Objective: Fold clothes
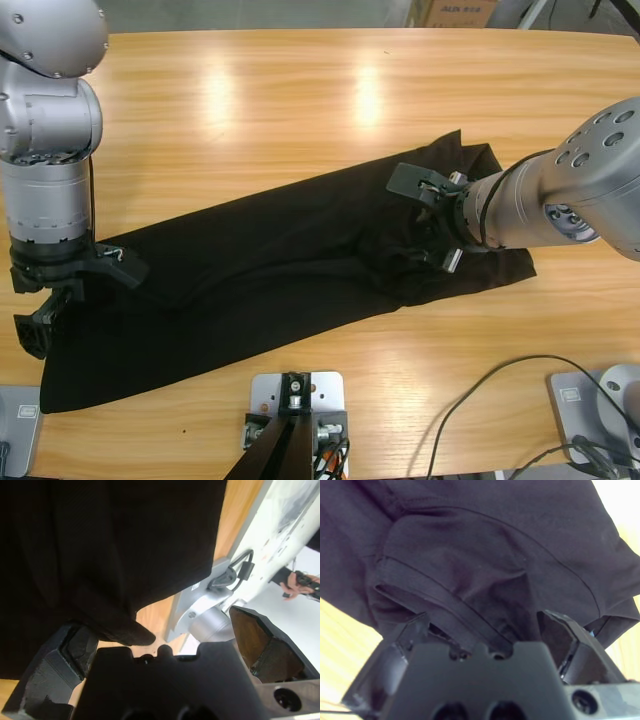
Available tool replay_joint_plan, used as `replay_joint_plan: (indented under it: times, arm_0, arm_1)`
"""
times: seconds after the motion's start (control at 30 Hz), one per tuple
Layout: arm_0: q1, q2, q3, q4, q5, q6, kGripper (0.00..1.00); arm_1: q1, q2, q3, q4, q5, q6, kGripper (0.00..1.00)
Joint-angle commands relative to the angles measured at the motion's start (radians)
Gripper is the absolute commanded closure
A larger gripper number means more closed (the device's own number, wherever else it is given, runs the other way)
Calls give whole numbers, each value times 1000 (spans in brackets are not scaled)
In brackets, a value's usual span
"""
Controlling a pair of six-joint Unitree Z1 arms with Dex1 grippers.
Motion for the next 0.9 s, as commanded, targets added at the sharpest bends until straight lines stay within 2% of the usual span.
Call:
replay_joint_plan:
  times: [0.03, 0.2, 0.33, 0.5, 0.57, 0.63, 0.7, 0.77, 0.83, 0.87, 0.9]
  arm_0:
    - [-65, -46, 60, -43, -51, -12, 4]
    - [-115, -82, 129, -97, -84, -21, 4]
    - [-142, -174, 195, -139, -105, -54, 0]
    - [-125, -307, 195, -150, -151, -122, 3]
    - [-70, -356, 179, -160, -145, -194, 9]
    - [-14, -376, 139, -169, -134, -344, 7]
    - [-5, -366, 104, -201, -137, -517, 4]
    - [-6, -331, 63, -207, -113, -672, 3]
    - [-7, -331, 39, -206, -118, -703, 25]
    - [-7, -341, 38, -207, -145, -715, 132]
    - [-8, -350, 42, -208, -176, -717, 315]
  arm_1:
    - [-10, 26, 13, -6, 11, 11, 133]
    - [-10, 27, 12, -6, 11, 10, 133]
    - [-10, 38, 6, -4, 10, 11, 133]
    - [-10, 43, 4, 0, 8, 12, 133]
    - [-10, 40, 5, 0, 6, 11, 133]
    - [-10, 36, 6, 0, 0, 13, 143]
    - [-10, 34, 5, -2, -23, 44, 188]
    - [-10, 14, -2, -5, -50, 106, 188]
    - [-10, -19, -10, -6, -66, 150, 197]
    - [-10, -38, -11, 5, -80, 172, 289]
    - [-10, -49, -10, 23, -95, 180, 390]
